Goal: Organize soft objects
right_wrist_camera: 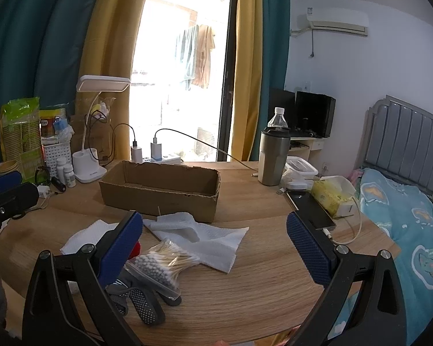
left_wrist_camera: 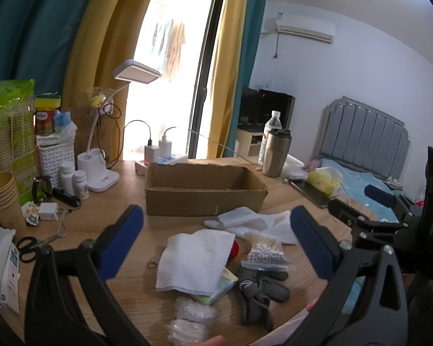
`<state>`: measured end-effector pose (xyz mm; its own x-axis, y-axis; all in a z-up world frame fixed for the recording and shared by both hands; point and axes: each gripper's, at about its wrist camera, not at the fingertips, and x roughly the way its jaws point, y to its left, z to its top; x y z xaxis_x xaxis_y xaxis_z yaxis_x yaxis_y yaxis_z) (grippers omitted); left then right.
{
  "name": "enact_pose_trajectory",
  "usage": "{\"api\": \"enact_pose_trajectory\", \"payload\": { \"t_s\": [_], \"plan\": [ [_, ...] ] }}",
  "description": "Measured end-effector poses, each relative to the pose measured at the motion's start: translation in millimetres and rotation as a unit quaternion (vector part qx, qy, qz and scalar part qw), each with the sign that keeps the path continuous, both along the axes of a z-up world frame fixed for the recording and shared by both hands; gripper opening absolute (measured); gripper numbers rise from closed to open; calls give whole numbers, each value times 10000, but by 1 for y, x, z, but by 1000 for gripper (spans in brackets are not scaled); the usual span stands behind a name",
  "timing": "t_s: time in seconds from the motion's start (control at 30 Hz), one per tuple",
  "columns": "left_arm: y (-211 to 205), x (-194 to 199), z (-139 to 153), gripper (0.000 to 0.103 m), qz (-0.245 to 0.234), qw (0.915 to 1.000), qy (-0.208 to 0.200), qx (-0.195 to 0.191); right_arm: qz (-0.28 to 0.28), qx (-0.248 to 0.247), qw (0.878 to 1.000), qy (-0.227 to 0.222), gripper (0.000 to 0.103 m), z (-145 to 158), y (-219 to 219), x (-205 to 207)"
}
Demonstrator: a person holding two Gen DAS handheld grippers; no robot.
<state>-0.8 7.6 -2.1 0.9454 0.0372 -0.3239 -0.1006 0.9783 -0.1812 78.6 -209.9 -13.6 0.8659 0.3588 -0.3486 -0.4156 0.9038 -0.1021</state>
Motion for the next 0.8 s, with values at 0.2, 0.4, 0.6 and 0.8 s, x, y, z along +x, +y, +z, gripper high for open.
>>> {"api": "enact_pose_trajectory", "payload": {
  "t_s": [0.2, 0.4, 0.6, 0.8],
  "plan": [
    [0, 0, 0, 103, -9, 10000, 6, -2, 13, -2, 10000, -1, 102, 0, 0, 0],
    [0, 1, 0, 103, -1, 10000, 0, -3, 15, 3, 10000, 5, 102, 0, 1, -1],
    [0, 1, 0, 103, -4, 10000, -4, -3, 10, 13, 10000, 6, 102, 1, 1, -1],
    [0, 1, 0, 103, -5, 10000, -2, -2, 15, 8, 10000, 13, 102, 1, 1, 0]
  ]
}}
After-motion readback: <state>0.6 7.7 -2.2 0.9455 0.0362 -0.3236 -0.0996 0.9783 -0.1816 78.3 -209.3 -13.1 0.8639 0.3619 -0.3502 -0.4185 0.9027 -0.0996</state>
